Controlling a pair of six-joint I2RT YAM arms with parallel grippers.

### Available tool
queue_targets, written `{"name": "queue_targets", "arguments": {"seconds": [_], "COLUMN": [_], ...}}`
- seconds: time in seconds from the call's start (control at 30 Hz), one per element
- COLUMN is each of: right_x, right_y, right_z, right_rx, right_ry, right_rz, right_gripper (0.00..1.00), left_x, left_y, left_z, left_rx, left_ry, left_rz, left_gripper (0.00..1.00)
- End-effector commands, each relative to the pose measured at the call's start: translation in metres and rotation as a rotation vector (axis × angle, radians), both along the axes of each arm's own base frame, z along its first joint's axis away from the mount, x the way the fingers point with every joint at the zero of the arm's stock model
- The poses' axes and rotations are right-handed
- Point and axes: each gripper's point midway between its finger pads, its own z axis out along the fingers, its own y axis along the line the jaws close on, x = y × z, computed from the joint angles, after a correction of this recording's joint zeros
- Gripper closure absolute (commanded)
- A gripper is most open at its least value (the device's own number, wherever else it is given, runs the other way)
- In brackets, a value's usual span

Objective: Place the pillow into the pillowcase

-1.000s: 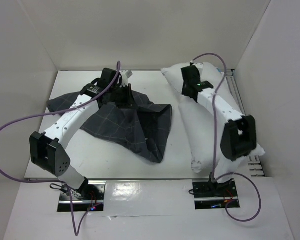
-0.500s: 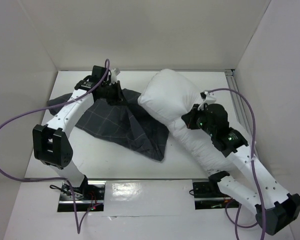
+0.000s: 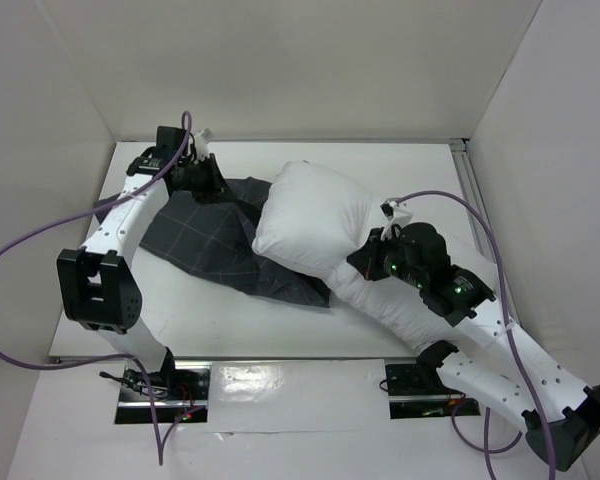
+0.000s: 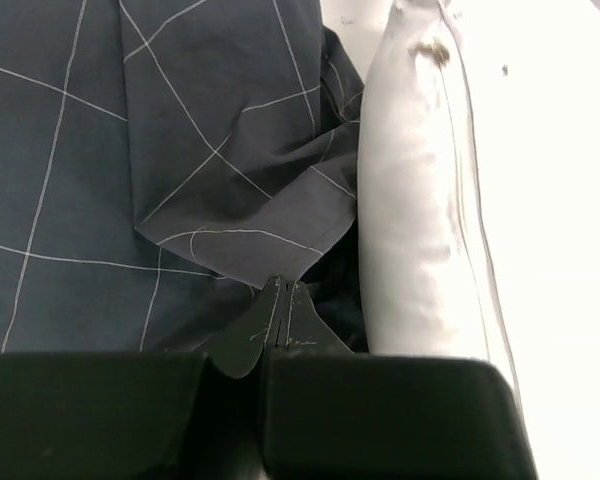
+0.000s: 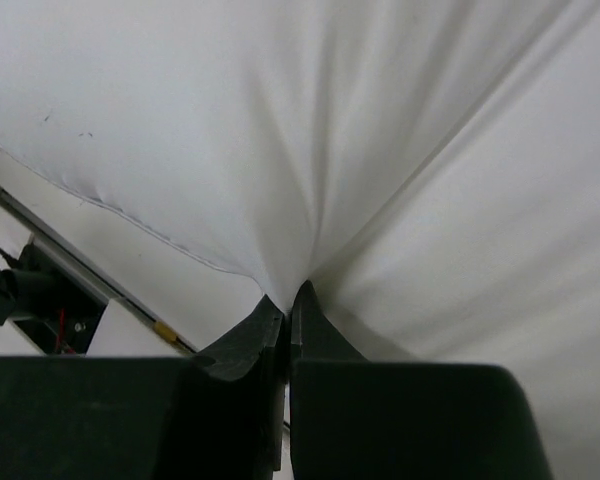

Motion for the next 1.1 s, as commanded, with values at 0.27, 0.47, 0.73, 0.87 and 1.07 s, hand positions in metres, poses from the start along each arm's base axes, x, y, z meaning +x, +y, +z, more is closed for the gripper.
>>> {"name": "queue_targets", "arguments": {"seconds": [0.27,0.47,0.73,0.87,1.07], "right_x": [-0.048,-0.001,-0.02,-0.056,-0.028], "right_y": [-0.012,-0.007,-0.071,-0.102,-0.082], "right_z": [0.0,0.05,0.017,-0.014,-0.073], "right_rx": [-0.109,-0.097,-0.297,-0.32,-0.274], "right_ry": [0.183,0.067,0.297,0.437,0.462], "right_rz": [0.089,-0.037,-0.356,-0.505,-0.57], "right_gripper": [0.23,0.0,0.04,0.06,0.08], "left_x": [0.024,0.021,0.021,0.02,0.021], "left_y": [0.014,0.011,0.013,0.016,0.016], "left_z": [0.009,0.009,0.01,0.008,0.013], "left_rx": [-0.039,-0.06,-0.057,-0.042,-0.043], "left_ry": [-0.062,-0.058,-0.06,-0.059,-0.078], "left_rz": [-0.014,-0.022,0.001,0.015,0.015], "left_gripper": [1.0,1.0,1.0,1.0,1.0]}}
